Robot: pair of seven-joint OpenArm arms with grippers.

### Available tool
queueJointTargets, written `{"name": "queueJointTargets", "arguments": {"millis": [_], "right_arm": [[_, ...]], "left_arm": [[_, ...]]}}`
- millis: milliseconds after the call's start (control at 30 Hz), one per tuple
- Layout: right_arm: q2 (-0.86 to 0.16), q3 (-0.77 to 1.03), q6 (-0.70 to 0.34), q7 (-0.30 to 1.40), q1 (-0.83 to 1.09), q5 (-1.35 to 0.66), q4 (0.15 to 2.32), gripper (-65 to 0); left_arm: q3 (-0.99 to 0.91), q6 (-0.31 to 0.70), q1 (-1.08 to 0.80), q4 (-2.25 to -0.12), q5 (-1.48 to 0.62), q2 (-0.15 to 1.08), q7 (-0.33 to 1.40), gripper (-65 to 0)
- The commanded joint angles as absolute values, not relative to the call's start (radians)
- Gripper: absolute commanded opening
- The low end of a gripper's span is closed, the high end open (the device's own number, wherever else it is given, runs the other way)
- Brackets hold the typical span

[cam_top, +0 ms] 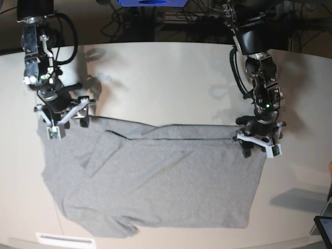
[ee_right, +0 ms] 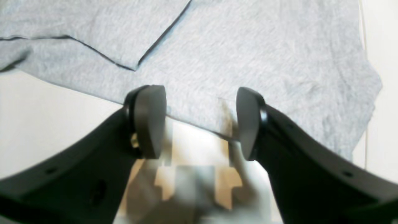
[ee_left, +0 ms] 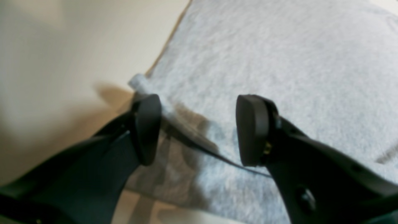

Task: Fold the T-shirt properly
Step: 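Lower both grippers onto the shirt's collar edge and pinch the fabric, then hold the collar edge with both grippers and pull it away from the hem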

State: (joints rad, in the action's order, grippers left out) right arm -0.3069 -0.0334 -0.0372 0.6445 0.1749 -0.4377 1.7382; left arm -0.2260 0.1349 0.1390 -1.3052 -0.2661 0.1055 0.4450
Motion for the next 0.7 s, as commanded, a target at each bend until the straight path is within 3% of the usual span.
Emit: {"name": "queueJointTargets", "arguments": {"millis": [0, 267, 400, 467, 667], "right_arm": [[-0.317, -0.03, -0.044, 0.621, 0.163, -0.44, 1.758, -30.5], [-0.317, -0.03, -0.044, 0.621, 0.165, -0.44, 1.758, -30.5], [-0.317, -0.03, -0.044, 0.621, 0.165, -0.44, 1.758, -30.5], [-0.317, -0.03, -0.044, 0.621, 0.165, -0.44, 1.758, -30.5], [-0.317, -0.03, -0.044, 0.621, 0.165, -0.44, 1.758, -30.5]], "left_arm": [[-0.226, 0.139, 0.165, -1.3, -0.269, 0.113, 0.423, -26.9], [-0.229, 0.139, 0.193, -1.228, -0.269, 0.101, 0.414, -28.9], [-0.231, 0.139, 0.211, -1.224, -0.269, 0.101, 0.414, -56.3], [-0.232, 0.139, 0.213, -1.224, -0.269, 0.101, 0.415, -64.0], [-0.236, 0.139, 0.214, -1.224, -0.269, 0.101, 0.415, -60.6]]}}
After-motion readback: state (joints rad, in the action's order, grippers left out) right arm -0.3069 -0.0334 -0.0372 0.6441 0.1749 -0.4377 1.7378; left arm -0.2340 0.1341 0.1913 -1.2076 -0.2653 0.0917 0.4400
